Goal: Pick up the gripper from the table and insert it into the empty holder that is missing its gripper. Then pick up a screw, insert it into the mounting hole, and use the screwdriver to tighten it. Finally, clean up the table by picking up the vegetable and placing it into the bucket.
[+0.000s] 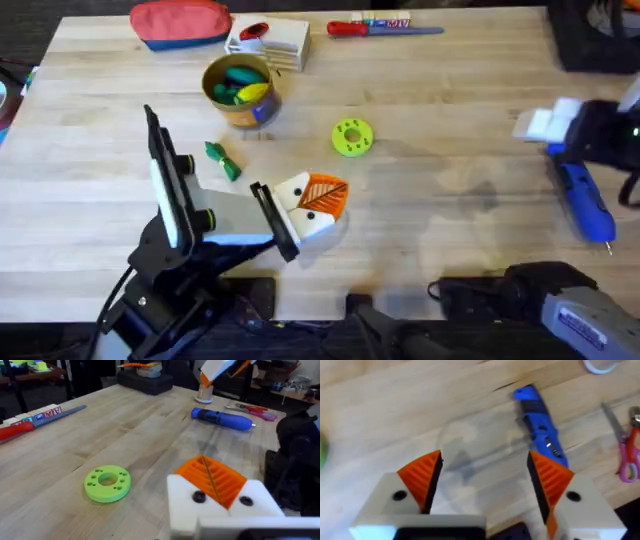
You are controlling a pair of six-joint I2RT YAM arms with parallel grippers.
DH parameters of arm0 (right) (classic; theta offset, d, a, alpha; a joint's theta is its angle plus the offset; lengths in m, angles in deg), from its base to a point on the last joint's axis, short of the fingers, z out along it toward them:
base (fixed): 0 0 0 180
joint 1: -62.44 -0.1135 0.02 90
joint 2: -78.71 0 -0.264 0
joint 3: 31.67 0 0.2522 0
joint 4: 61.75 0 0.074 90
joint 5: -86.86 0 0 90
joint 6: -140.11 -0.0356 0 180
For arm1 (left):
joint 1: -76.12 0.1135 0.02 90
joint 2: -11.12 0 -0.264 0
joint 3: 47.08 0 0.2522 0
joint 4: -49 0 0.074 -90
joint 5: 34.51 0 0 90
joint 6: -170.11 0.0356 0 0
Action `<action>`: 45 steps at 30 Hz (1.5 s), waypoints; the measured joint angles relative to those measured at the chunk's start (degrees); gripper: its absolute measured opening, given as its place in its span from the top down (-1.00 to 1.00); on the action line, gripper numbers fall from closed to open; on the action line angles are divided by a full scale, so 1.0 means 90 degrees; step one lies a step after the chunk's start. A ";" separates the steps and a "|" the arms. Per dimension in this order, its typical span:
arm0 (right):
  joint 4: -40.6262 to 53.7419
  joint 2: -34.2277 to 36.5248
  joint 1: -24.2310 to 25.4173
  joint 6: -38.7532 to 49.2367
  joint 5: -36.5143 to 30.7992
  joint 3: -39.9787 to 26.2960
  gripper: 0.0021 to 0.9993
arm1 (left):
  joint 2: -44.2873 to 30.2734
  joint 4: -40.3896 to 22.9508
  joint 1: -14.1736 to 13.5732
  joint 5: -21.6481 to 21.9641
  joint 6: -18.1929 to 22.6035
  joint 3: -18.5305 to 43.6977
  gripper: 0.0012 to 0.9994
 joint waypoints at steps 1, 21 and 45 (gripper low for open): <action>-0.0207 0.0167 0.0367 0.0156 0.0035 0.0000 -0.98 | -0.0002 -0.0002 0.0000 0.0000 0.0000 0.0000 0.99; -0.1358 0.3942 0.3898 0.5282 0.1120 0.0000 -0.98 | -0.0002 -0.0001 0.0000 0.0002 0.0000 0.0000 0.99; -0.2253 0.4869 0.4299 0.6176 0.1577 -0.0064 -0.94 | -0.0001 -0.0002 0.0000 0.0002 0.0000 0.0000 0.99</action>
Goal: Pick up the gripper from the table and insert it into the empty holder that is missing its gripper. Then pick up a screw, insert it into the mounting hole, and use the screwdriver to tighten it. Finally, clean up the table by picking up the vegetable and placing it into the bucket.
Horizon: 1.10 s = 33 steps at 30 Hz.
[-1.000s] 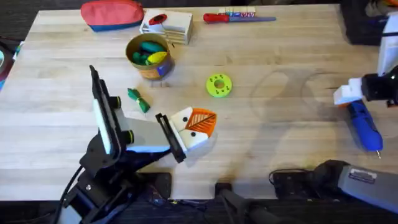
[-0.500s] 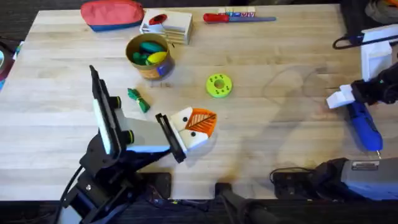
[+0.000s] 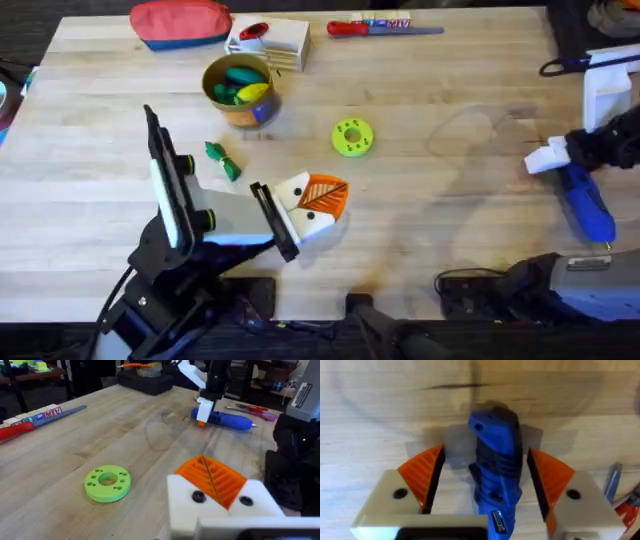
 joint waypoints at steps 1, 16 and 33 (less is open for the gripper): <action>0.0060 0.0000 0.0047 0.0000 0.0026 -0.0008 -0.94 | -0.0001 0.0000 0.0000 0.0000 0.0000 0.0000 0.99; 0.0000 0.0043 0.0372 0.0021 0.0299 -0.0013 -0.36 | -0.0001 0.0000 0.0000 0.0002 -0.0001 0.0000 0.99; -0.0098 0.0100 0.0413 0.0066 0.0022 -0.0014 0.98 | -0.0001 0.0002 0.0000 0.0002 0.0000 0.0000 0.99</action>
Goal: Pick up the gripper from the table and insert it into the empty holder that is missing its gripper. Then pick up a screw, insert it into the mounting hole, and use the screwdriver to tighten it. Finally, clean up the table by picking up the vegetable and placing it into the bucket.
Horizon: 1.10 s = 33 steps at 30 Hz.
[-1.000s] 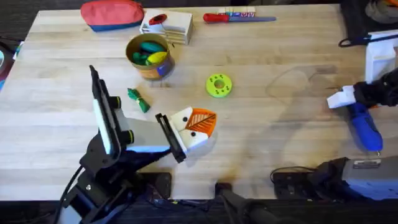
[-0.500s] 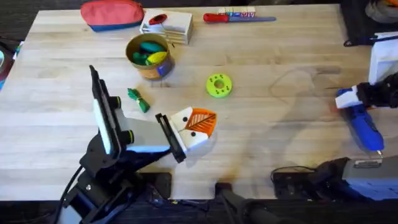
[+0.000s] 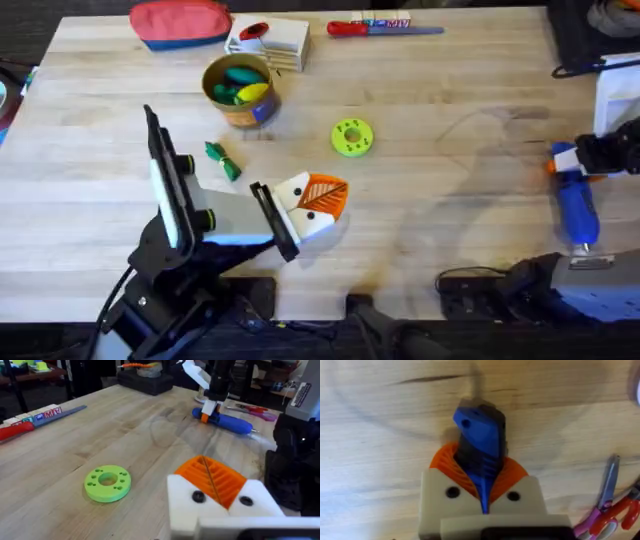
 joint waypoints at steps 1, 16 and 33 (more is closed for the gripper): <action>0.0007 0.0000 -0.0001 -0.0004 -0.0002 -0.0006 0.98 | 0.0000 -0.0001 0.0000 0.0000 0.0000 0.0000 0.99; -0.0219 -0.1559 -0.0380 -0.1189 0.0124 -0.0546 0.99 | 0.0000 -0.0001 0.0000 0.0000 -0.0002 0.0000 0.99; -0.0849 -0.5087 -0.2285 -0.2999 0.2184 -0.0489 0.99 | 0.0000 -0.0002 0.0000 0.0000 0.0000 0.0000 0.99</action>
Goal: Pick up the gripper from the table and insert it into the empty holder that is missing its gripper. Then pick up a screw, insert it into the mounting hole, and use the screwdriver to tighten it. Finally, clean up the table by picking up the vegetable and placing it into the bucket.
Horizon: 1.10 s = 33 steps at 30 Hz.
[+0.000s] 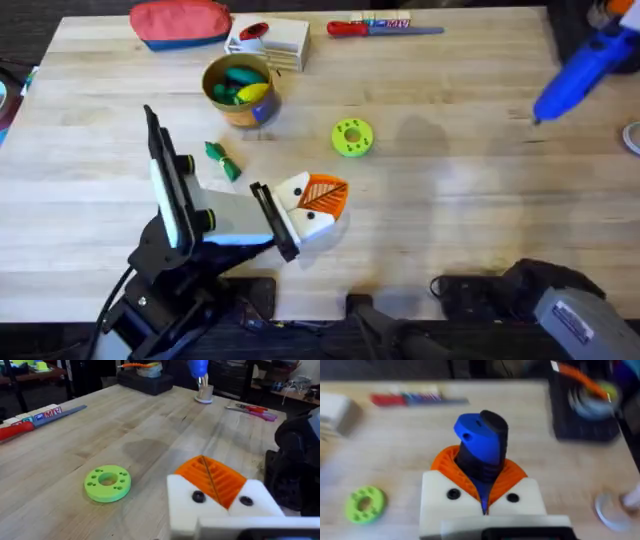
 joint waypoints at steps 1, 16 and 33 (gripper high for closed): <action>-0.0202 -0.0211 -0.0208 -0.0114 0.0051 0.0058 0.99 | 0.0000 0.0000 0.0000 0.0000 0.0000 0.0000 0.99; -0.3908 -0.1685 -0.4056 -0.1416 0.0875 0.1940 0.99 | 0.0000 0.0001 0.0000 0.0000 0.0000 0.0000 0.99; -0.5360 -0.0387 -0.7191 -0.1502 0.1103 0.1966 0.99 | 0.0000 0.0002 0.0000 0.0000 0.0000 0.0000 0.99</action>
